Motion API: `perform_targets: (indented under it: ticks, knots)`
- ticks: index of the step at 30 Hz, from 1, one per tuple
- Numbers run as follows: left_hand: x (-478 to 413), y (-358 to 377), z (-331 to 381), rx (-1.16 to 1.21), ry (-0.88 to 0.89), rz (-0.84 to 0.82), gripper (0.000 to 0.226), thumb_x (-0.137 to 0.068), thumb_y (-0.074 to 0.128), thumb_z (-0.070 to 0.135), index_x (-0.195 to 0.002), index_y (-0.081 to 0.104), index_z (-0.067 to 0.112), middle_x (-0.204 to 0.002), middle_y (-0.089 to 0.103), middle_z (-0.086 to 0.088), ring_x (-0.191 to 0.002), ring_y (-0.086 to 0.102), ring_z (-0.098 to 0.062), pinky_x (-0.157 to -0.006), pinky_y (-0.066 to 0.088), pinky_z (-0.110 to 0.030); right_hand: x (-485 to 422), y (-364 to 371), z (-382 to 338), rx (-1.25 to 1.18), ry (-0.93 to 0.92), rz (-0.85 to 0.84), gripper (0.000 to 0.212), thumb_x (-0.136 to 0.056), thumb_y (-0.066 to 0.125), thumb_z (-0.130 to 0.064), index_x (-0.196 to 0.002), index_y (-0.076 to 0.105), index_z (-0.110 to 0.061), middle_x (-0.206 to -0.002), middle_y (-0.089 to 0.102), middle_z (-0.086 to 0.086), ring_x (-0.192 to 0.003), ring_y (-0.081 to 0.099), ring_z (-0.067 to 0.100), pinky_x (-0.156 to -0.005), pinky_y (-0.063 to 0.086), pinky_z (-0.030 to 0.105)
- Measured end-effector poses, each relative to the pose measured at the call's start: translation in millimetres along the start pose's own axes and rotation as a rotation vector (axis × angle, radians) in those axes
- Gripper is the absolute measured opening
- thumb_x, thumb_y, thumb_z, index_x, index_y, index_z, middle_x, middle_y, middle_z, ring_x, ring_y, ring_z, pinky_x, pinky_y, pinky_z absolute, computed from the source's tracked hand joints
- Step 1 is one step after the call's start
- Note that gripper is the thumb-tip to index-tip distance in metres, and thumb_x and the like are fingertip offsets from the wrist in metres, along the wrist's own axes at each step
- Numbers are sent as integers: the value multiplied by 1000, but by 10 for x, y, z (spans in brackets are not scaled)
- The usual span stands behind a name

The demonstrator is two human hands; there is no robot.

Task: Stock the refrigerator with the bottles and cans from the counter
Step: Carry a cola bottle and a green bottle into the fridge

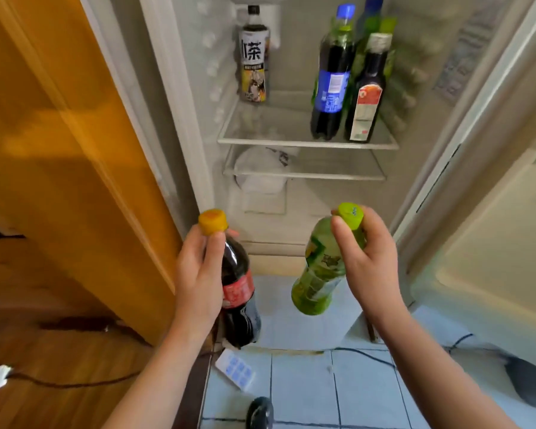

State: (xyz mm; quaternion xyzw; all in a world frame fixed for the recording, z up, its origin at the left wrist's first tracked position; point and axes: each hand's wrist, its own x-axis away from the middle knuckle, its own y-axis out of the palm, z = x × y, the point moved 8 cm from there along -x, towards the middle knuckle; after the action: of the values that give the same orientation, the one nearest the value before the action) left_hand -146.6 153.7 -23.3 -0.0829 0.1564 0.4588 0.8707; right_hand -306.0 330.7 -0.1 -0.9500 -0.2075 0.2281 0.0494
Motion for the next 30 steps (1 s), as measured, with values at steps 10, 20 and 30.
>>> perform_targets:
  ticks: [10,20,30]
  knots:
    - [-1819,433,401,159,221,-135,26,-88,46,45,-95,62,25,-90,69,10,-86,65,-9,-79,50,-21,-1573,586,-369,-50,-190,110,10,-88,55,-33,-83,60,-25,-74,60,-15,-70,56,1,-66,45,14]
    - [-2971,721,628,94,388,33,34,-89,44,44,-96,62,15,-84,67,21,-83,63,2,-73,42,-8,-2550,1001,-571,8,-330,178,8,-89,53,-36,-84,55,-30,-77,57,-11,-72,54,3,-68,43,18]
    - [-3555,964,404,26,373,80,39,-88,44,47,-88,61,12,-78,65,16,-76,60,7,-67,39,-2,-3265,1264,-352,66,-296,136,11,-92,55,-35,-89,57,-25,-83,62,-5,-77,55,9,-72,45,28]
